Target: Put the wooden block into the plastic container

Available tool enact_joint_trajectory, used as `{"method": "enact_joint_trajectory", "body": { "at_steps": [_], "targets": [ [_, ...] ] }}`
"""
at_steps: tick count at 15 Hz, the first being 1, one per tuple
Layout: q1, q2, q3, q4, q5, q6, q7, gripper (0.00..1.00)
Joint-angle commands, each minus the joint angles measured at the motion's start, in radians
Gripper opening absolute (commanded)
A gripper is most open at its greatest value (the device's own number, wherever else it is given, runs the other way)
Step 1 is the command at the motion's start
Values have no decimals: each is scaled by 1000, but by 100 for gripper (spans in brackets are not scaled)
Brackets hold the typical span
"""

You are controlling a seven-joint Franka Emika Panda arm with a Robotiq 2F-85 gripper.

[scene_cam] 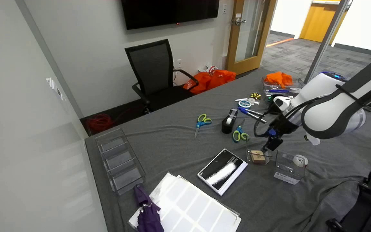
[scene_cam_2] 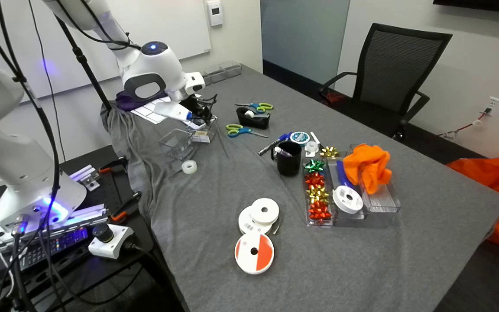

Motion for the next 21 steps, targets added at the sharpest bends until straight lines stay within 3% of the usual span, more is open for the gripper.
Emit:
{"method": "enact_joint_trajectory", "body": {
  "at_steps": [1,5,10,14,21],
  "targets": [
    [-160,-22,158,-31,13,2,-39,100],
    [-299,-70,243,-79,-19,-55,-93,100],
    [-445,-149,282,-134,-57,-171,-228,100],
    [-461,-295,249,-168,-110,-304,-265,100],
    [-465,-448,224,-177,-159,-402,-357,100]
  ]
}}
